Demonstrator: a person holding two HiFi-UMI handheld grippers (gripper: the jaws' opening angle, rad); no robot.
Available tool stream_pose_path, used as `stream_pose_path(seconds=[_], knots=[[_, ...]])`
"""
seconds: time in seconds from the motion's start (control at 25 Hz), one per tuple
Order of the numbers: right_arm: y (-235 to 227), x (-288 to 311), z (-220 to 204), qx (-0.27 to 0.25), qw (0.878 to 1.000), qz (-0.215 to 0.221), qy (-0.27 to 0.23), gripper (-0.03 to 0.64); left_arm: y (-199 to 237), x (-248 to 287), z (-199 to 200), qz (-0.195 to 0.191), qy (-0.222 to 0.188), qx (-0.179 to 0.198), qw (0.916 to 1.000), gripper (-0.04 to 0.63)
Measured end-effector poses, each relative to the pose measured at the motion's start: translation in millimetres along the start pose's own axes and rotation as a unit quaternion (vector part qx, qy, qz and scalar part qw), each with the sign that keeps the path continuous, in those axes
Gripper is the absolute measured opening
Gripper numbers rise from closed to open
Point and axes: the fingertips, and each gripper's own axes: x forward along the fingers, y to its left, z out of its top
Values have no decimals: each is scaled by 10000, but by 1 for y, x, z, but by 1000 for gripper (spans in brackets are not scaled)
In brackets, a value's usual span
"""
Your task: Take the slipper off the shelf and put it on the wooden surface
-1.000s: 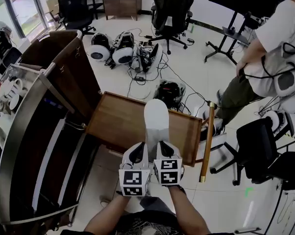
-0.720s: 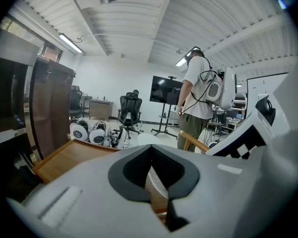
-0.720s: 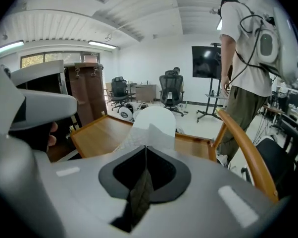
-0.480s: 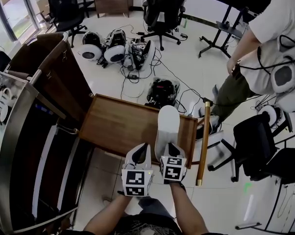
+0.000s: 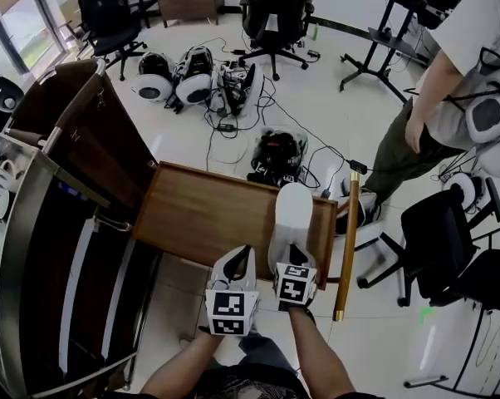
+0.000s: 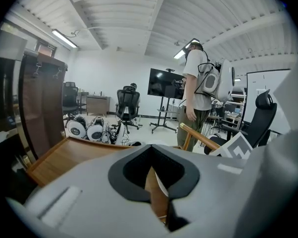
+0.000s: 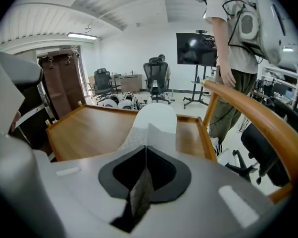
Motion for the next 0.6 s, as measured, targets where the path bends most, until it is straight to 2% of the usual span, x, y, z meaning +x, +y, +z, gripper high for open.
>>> stream_pose_path(seconds=[0.28, 0.6], knots=[[-1, 6, -9, 51, 9999, 21, 104, 20, 4, 1, -1, 96, 43, -22, 9999, 6], [3, 3, -9, 45, 9996, 246, 97, 32, 3, -5, -5, 133, 46, -48, 9999, 6]])
